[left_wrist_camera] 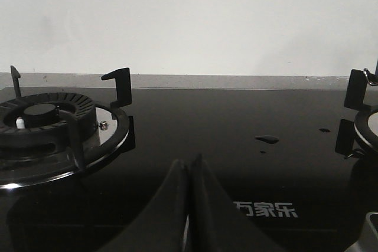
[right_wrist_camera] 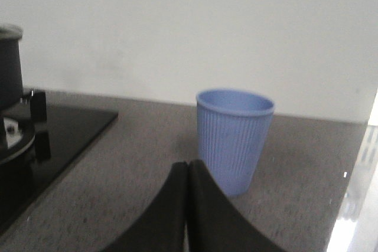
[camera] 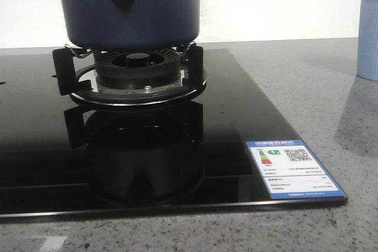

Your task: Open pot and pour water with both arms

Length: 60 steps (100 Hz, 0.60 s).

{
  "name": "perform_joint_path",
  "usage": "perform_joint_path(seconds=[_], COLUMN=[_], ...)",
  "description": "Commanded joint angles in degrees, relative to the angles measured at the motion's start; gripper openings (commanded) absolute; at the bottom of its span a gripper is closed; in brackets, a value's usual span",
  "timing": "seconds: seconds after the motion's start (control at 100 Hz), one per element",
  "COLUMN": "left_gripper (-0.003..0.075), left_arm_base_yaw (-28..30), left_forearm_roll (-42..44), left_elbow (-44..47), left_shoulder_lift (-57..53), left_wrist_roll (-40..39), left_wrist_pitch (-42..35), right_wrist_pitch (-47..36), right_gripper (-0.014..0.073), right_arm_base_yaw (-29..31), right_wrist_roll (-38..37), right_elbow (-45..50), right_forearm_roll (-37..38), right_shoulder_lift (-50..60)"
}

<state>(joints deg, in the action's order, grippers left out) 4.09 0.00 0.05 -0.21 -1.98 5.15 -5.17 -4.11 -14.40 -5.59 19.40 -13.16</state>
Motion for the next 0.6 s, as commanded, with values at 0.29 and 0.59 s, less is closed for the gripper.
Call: perform_joint_path(seconds=[0.29,0.59], left_gripper=[-0.0020,-0.0020], left_arm_base_yaw=[0.04,0.04], left_forearm_roll=[-0.63,-0.63], left_elbow=[0.53,0.53], left_shoulder_lift=[-1.68,-1.57], left_wrist_roll=[-0.44,-0.44], left_wrist_pitch=[-3.82,-3.82], right_wrist_pitch=[6.80,10.64], right_gripper=[-0.0060,-0.0060], right_arm_base_yaw=[2.35,3.93], right_wrist_roll=[17.36,17.36], right_elbow=[7.72,7.70], right_forearm_roll=[-20.10,-19.40], right_shoulder_lift=[12.04,14.77])
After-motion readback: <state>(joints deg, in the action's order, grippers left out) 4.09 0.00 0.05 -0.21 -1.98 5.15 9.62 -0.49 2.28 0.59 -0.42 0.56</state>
